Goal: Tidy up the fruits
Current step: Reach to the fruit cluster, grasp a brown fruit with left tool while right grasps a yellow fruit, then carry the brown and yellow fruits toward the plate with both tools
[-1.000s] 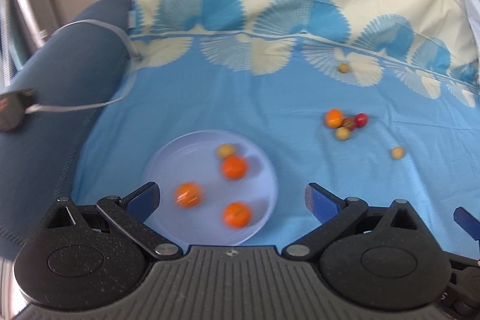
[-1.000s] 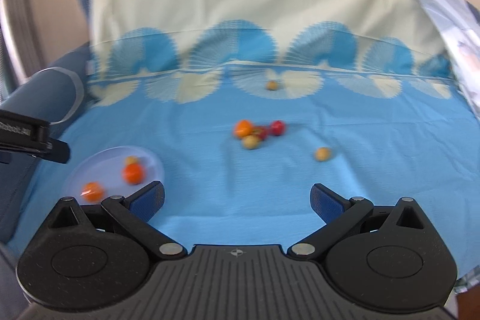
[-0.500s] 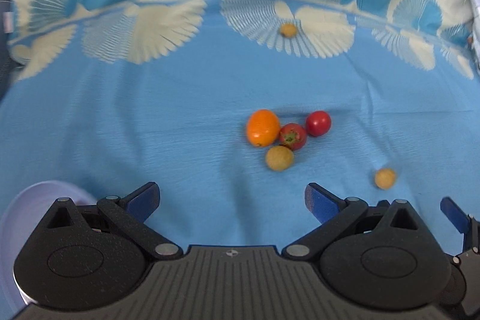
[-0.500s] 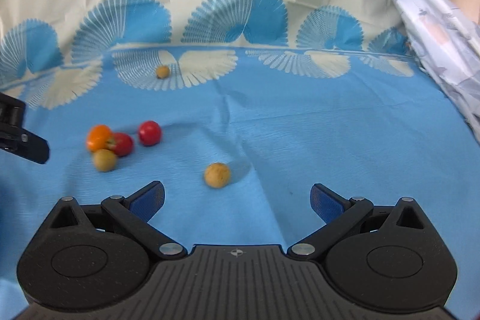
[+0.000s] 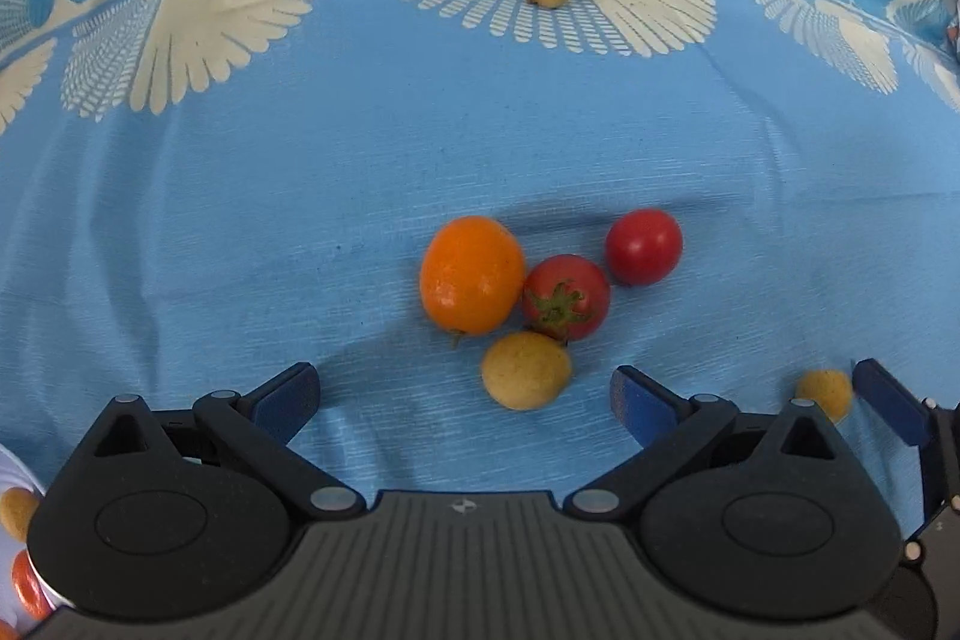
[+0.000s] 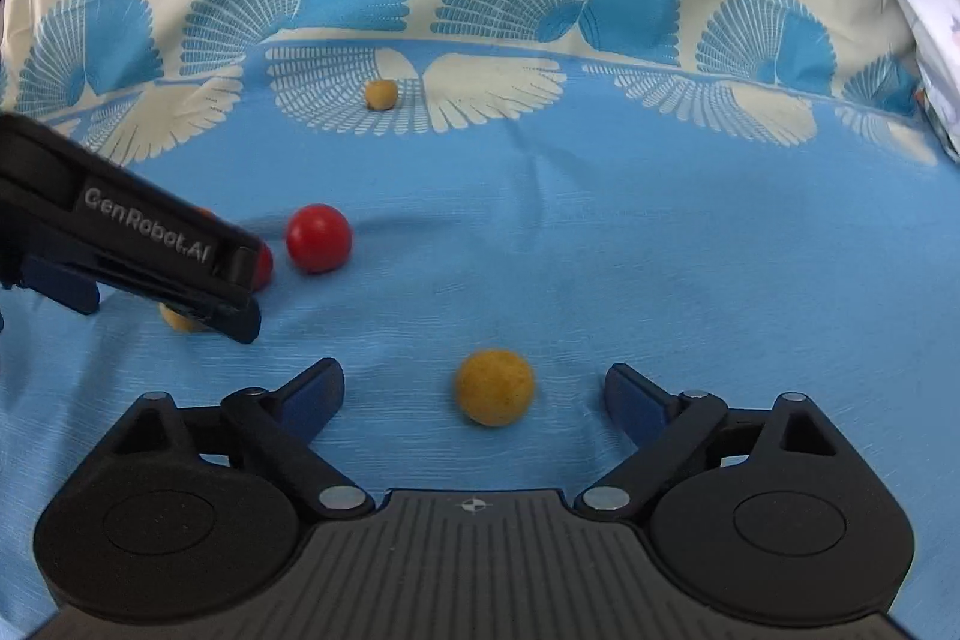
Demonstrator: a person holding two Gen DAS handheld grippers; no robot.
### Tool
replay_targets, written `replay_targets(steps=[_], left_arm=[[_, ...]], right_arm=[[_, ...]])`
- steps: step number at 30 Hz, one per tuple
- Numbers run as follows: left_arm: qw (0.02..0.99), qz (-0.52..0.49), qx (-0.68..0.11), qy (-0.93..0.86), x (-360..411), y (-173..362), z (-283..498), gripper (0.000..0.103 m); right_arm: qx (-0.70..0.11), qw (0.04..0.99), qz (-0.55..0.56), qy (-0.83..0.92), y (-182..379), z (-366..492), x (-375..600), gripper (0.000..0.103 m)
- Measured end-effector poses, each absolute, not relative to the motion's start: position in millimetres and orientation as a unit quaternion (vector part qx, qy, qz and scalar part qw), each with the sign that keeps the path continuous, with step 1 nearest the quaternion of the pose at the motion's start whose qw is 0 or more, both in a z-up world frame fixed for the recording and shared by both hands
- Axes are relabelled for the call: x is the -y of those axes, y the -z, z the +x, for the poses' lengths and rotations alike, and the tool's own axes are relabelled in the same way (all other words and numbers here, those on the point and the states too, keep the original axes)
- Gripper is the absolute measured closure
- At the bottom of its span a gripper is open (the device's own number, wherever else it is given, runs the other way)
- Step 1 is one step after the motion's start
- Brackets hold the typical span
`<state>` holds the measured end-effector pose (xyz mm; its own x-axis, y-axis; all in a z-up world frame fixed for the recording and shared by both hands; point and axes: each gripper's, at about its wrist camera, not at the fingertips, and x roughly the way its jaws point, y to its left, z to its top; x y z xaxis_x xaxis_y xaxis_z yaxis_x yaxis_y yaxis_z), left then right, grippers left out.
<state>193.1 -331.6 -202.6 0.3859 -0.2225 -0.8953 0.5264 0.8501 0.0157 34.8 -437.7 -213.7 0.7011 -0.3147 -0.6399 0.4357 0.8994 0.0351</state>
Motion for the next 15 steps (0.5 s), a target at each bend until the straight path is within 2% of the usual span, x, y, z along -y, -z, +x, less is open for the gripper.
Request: replay_targets(steps=[6,7,8,9,10,11,12,15], left_arm=[[0.820,0.147,-0.504,0.228,330.3,200.7,192.3,0.001],[0.822,0.137,-0.502,0.230,328.2,197.9,190.6,0.009],[0.825,0.132,-0.497,0.234,326.8,194.8,188.3,0.026],[0.828,0.141,-0.487,0.240,327.5,192.4,185.2,0.035],[0.830,0.151,-0.477,0.246,328.0,191.5,181.9,0.052],[0.833,0.151,-0.472,0.248,326.7,190.8,179.6,0.066],[0.832,0.148,-0.472,0.251,325.2,189.8,178.2,0.071],[0.830,0.143,-0.478,0.251,323.0,183.6,174.3,0.071]], right_arm=[[-0.325,0.918,0.091,0.207,214.5,33.4,436.9,0.011],[-0.324,0.918,0.092,0.211,214.0,32.5,437.3,0.012],[-0.321,0.917,0.094,0.216,212.9,30.9,438.0,0.021],[-0.317,0.917,0.096,0.223,211.1,28.7,438.9,0.038],[-0.313,0.916,0.097,0.231,210.0,26.5,440.5,0.049],[-0.311,0.915,0.099,0.236,209.4,24.9,442.4,0.064],[-0.307,0.915,0.102,0.239,208.8,23.6,443.7,0.075],[-0.301,0.917,0.097,0.244,208.0,22.9,442.2,0.076]])
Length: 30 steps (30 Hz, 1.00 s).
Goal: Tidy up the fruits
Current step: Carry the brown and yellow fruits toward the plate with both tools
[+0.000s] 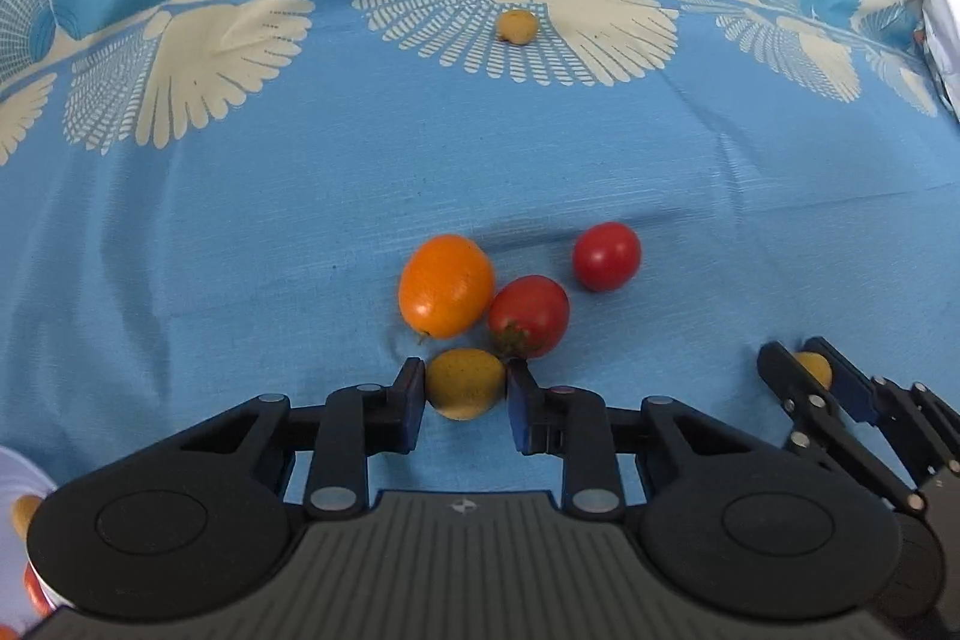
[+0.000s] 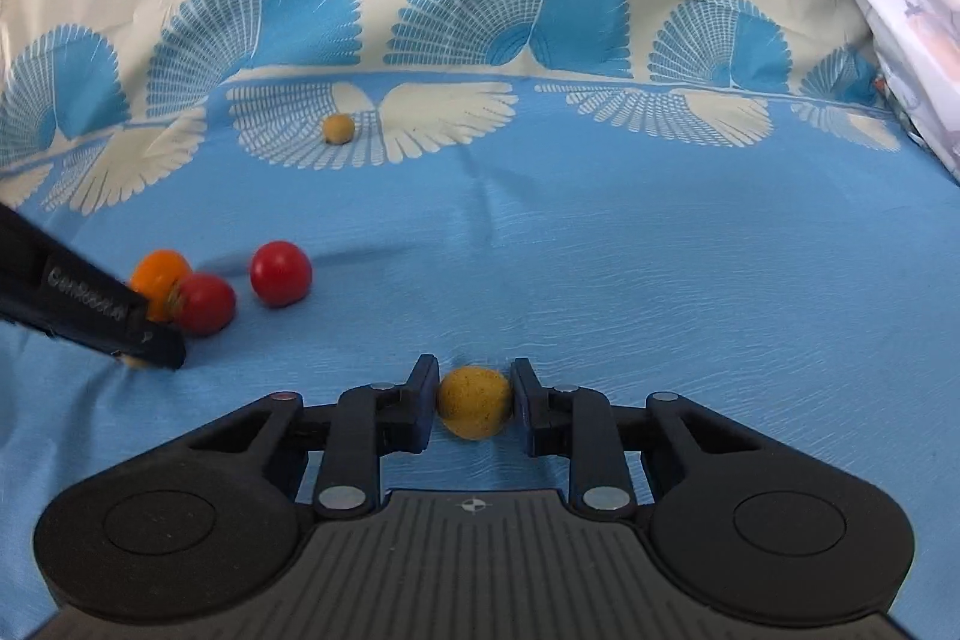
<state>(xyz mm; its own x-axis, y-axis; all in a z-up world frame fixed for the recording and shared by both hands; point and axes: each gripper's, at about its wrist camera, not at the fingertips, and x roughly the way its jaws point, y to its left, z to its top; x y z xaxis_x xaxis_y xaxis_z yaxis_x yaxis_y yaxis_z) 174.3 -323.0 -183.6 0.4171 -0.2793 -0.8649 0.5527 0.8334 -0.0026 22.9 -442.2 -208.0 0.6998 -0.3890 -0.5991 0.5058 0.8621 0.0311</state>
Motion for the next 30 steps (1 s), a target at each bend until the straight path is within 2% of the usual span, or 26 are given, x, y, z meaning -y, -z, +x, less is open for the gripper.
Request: replay_targets(steps=[8,15,30], left_arm=[[0.838,0.169,-0.468,0.224,299.8,147.8,140.7,0.071],[0.844,0.156,-0.474,0.196,235.0,102.2,107.4,0.071],[0.863,0.089,-0.478,0.135,75.7,37.9,48.7,0.071]], right_arm=[[-0.288,0.917,0.089,0.263,202.1,17.1,444.3,0.076],[-0.290,0.913,0.083,0.275,172.7,-7.9,427.8,0.076],[-0.272,0.952,0.034,0.137,78.8,-78.2,283.0,0.076]])
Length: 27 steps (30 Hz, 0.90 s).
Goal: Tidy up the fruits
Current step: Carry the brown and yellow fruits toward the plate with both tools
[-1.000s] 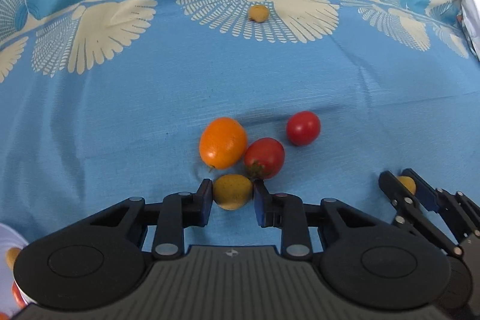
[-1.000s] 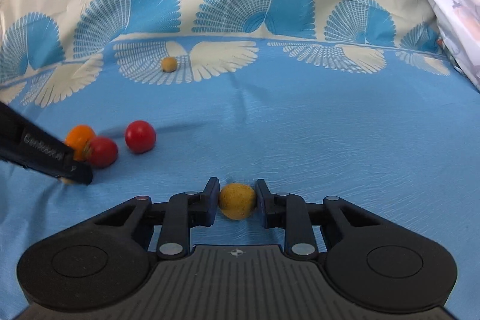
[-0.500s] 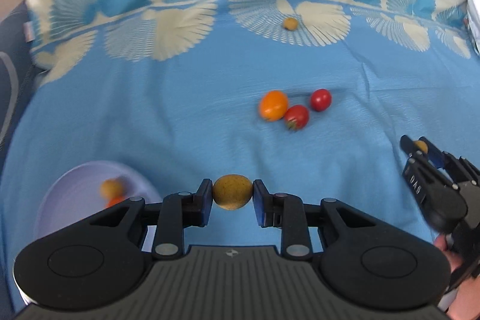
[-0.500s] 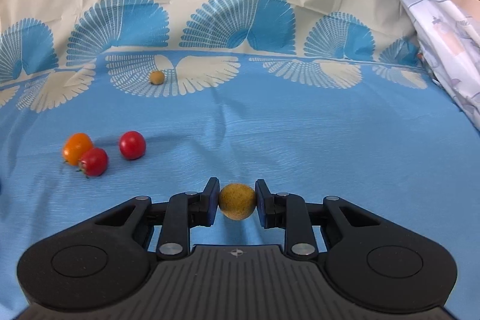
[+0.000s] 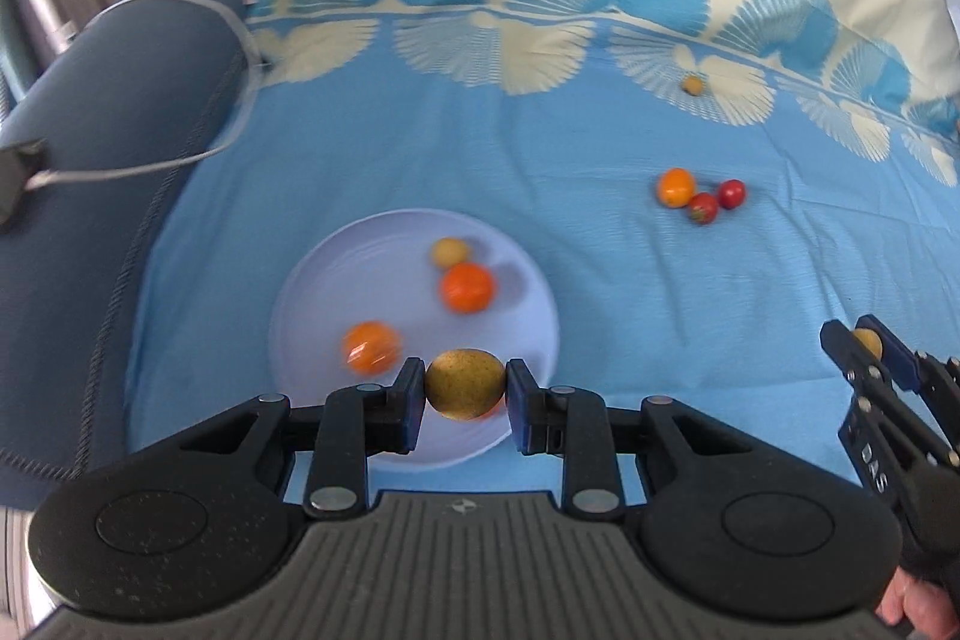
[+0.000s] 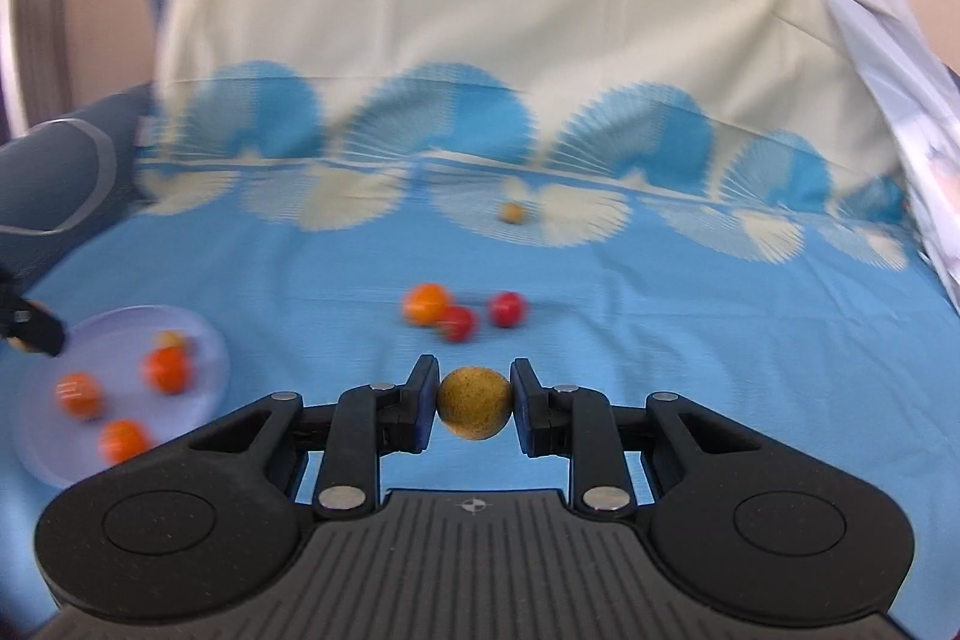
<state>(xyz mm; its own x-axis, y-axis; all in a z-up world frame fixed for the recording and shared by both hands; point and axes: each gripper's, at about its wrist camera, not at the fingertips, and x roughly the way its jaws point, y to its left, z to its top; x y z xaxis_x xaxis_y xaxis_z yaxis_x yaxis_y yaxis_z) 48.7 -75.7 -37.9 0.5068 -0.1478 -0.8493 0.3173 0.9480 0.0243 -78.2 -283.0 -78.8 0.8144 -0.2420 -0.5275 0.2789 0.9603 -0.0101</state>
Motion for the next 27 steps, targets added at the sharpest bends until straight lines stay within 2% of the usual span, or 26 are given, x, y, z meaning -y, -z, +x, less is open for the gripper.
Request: replay_targets(steps=[6,15,27], left_arm=[[0.873,0.057,-0.473,0.110,19.6,20.0,25.2,0.071],[0.879,0.019,-0.469,0.085,-47.9,8.2,-6.5,0.071],[0.881,-0.021,-0.467,0.077,-88.1,8.2,-26.6,0.071]], right_arm=[[-0.274,0.958,0.049,0.067,47.9,-97.5,228.1,0.076],[-0.262,0.965,0.010,0.006,18.1,-131.4,161.9,0.076],[-0.250,0.966,-0.053,-0.028,6.4,-151.3,117.9,0.076]])
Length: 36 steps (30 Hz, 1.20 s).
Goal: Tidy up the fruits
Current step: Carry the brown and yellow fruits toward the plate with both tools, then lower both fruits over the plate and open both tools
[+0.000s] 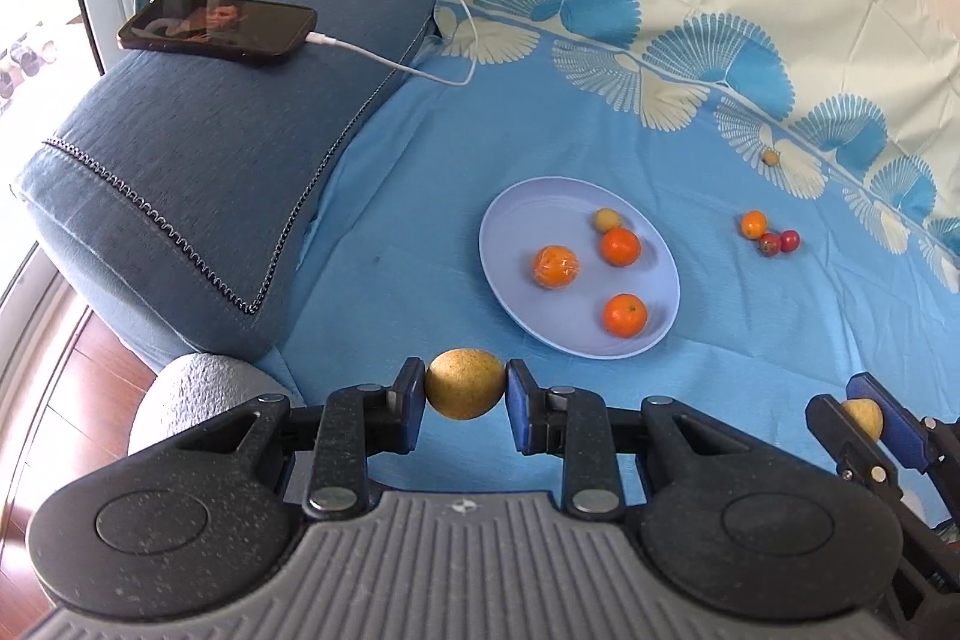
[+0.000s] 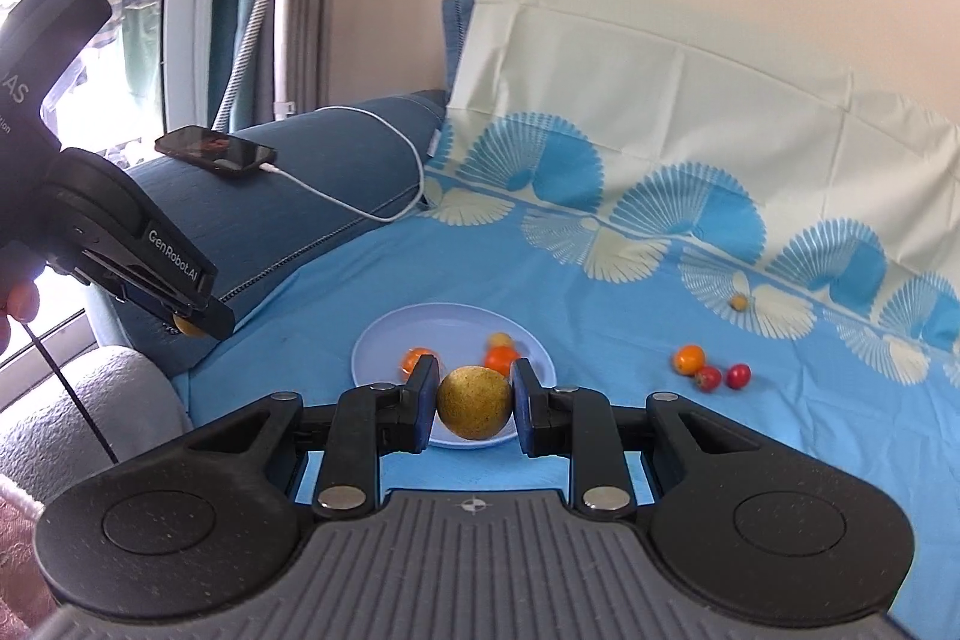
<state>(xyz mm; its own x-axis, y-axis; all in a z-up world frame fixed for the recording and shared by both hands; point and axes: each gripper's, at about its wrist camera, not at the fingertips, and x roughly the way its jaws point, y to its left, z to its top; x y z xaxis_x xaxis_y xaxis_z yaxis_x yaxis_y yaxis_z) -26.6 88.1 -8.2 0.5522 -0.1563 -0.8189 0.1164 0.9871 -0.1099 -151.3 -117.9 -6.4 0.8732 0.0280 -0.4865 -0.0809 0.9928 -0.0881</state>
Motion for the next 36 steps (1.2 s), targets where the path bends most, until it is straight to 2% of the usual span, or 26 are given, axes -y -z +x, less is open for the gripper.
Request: replay_targets(steps=[36], left_arm=[[0.876,-0.034,-0.472,0.089,-76.7,12.5,-2.3,0.071]], right_arm=[[-0.276,0.960,-0.050,-0.023,17.9,-130.0,118.1,0.076]])
